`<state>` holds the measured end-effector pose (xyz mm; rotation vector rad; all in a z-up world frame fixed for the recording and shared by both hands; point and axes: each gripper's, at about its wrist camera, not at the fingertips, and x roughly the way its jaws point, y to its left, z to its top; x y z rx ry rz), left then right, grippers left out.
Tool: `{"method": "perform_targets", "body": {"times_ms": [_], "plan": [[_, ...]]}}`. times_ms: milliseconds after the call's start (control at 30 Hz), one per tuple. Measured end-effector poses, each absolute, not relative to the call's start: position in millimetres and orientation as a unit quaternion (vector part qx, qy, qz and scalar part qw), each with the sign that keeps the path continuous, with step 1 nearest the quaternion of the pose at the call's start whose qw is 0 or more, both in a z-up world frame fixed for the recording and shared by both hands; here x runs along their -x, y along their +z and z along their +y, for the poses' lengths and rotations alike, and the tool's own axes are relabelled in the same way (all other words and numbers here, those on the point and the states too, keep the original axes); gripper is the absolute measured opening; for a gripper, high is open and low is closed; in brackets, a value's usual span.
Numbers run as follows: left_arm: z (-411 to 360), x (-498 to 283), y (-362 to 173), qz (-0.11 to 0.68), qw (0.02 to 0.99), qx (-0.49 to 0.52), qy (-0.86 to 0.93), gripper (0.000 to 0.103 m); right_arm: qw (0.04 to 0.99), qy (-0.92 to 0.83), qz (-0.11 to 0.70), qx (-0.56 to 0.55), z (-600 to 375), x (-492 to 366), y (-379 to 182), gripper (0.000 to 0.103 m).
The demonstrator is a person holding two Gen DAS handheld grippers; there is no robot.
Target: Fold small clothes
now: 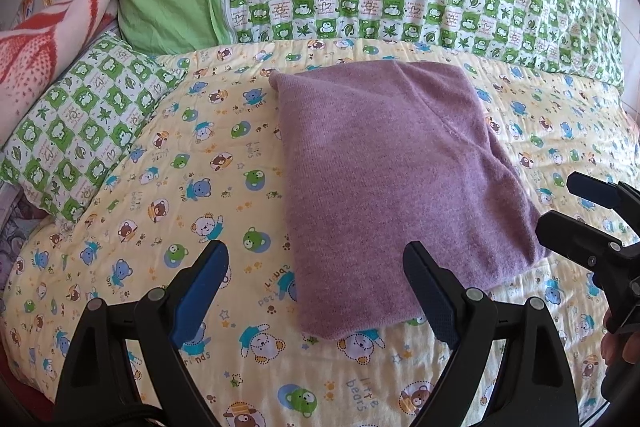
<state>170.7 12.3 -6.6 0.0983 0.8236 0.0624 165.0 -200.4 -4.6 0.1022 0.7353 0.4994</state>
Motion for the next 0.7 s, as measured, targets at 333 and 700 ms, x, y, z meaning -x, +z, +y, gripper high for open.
{"method": "perform_targets", "body": {"times_ms": [333,700], "plan": [[17,-178,-5,0.400,0.914,-0.049,0.039,0.090,0.901,0.243,0.355,-0.051,-203,-169,-6,0.103],[17,-184,-10,0.414,0.908,-0.046,0.038,0.090,0.898,0.243,0.361,-0.057,-205,-177,-11,0.103]]}}
